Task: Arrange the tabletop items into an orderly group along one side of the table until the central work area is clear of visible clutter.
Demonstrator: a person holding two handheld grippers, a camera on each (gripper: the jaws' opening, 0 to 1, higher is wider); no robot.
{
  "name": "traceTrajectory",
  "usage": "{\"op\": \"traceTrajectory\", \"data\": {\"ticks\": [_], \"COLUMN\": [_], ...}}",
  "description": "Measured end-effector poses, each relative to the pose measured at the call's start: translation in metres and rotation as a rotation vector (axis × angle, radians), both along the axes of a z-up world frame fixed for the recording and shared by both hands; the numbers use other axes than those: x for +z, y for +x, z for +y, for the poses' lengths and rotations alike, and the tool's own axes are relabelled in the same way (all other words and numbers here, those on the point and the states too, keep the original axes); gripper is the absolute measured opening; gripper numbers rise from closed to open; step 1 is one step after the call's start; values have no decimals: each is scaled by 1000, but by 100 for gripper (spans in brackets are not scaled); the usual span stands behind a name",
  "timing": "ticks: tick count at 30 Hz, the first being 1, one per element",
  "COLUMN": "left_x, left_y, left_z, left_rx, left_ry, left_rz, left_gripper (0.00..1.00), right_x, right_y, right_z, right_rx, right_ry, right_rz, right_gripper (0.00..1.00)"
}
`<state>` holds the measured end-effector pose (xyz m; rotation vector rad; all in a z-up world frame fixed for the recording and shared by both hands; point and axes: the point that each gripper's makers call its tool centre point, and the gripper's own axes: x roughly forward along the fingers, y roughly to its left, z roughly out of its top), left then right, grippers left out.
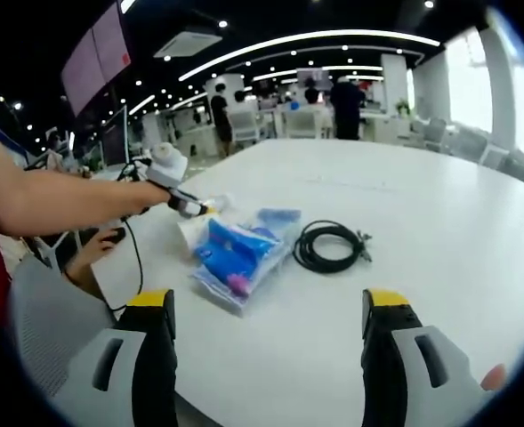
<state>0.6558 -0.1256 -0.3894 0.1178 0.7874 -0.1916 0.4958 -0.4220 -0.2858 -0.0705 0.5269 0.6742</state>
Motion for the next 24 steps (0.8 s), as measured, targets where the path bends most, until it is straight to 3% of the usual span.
{"op": "traceTrajectory", "data": {"ticks": [9, 24], "left_x": [1, 7], "left_y": [1, 2], "left_z": [1, 2], "left_rx": [-8, -3], "left_ry": [3, 6], "left_rz": [-14, -56], "left_gripper": [42, 38], "right_x": [8, 7], "right_y": [-3, -6], "right_z": [11, 15], "right_rx": [52, 64], "right_ry": [19, 20], "right_rz": [-35, -22], "right_gripper": [86, 87]}}
